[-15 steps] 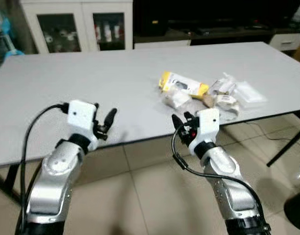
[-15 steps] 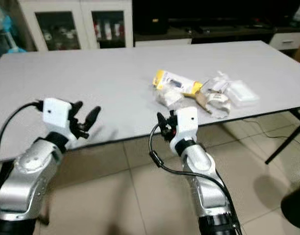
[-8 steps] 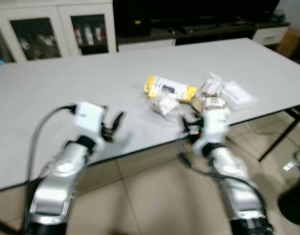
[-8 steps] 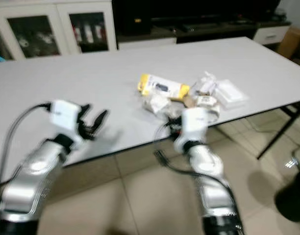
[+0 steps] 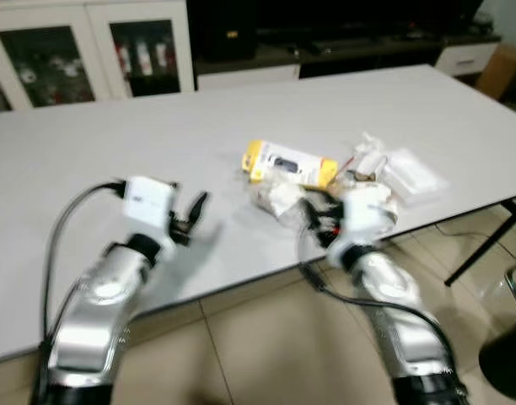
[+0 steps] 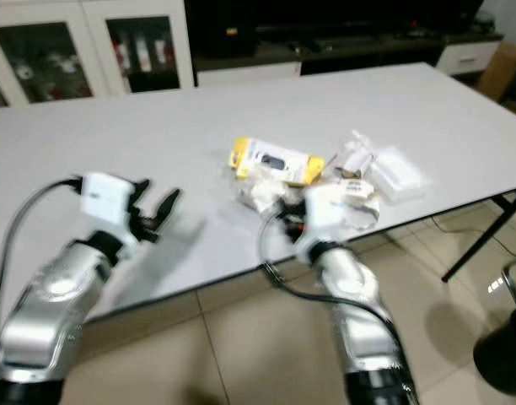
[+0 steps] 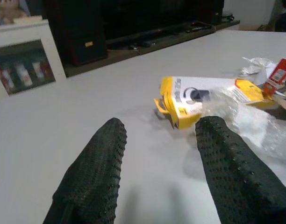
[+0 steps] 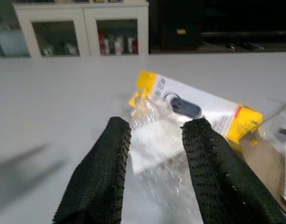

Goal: Picking trash to rubbish bin

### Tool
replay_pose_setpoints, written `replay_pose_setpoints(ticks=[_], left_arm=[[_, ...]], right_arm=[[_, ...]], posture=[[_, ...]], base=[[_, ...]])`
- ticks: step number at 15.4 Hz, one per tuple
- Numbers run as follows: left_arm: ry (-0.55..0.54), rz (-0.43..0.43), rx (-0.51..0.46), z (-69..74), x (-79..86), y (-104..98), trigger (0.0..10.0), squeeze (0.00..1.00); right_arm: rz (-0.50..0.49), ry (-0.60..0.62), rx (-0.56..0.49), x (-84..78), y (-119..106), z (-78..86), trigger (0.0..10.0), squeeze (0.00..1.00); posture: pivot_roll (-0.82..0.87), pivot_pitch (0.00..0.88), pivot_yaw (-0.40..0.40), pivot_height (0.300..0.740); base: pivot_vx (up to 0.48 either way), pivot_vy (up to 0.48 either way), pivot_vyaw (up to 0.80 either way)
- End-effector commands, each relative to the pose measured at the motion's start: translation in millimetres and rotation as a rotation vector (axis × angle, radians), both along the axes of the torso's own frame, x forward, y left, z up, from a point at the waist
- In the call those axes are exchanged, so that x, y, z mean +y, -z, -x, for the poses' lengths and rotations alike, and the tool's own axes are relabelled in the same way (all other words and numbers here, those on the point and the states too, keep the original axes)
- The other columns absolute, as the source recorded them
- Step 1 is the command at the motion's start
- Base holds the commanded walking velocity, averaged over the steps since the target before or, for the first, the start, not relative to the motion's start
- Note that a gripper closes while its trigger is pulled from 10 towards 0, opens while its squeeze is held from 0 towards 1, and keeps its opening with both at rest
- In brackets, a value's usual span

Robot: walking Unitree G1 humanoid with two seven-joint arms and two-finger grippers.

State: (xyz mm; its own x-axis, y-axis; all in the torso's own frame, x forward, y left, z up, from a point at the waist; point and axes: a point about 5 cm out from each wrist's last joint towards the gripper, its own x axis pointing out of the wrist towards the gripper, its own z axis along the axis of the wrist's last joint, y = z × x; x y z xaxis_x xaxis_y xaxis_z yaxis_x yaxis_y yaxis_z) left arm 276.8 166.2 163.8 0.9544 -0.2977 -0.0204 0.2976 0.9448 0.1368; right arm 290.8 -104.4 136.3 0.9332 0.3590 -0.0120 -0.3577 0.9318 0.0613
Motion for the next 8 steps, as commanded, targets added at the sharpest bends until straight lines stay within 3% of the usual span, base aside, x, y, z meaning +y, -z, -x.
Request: replay_pose_setpoints(ticks=[1,3,5,6,8], left_arm=[[0.023,0.005,-0.004,0.9,-7.6,-1.0,10.0,0.00],[0.021,0.001,-0.003,1.8,-7.4,-0.7,10.0,0.00],[0.019,-0.004,-0.002,2.6,-6.1,-0.8,10.0,0.00],[0.017,-0.006,-0.003,3.1,-5.6,-1.1,10.0,0.00],[0.023,-0.015,0.004,4.2,-5.7,0.2,10.0,0.00]], right_arm=[[0.018,0.033,-0.004,-12.2,-1.2,-1.0,10.0,0.00],[0.058,-0.028,-0.014,-5.2,-1.4,0.0,10.0,0.00],[0.085,-0.070,-0.014,2.3,0.3,2.7,10.0,0.00],[0.066,-0.064,-0.009,2.9,1.2,3.3,10.0,0.00],[-0.020,-0.017,0.038,-3.0,5.3,4.1,10.0,0.00]], posture=[[-0.01,0.015,-0.033,0.740],[-0.01,0.017,-0.034,0.740],[0.00,0.019,-0.037,0.740],[0.00,0.019,-0.036,0.740],[0.00,0.020,-0.035,0.740]], base=[[0.345,0.000,0.00],[0.347,0.000,0.00],[0.347,0.000,0.74],[0.345,0.000,0.80],[0.332,0.000,0.00]])
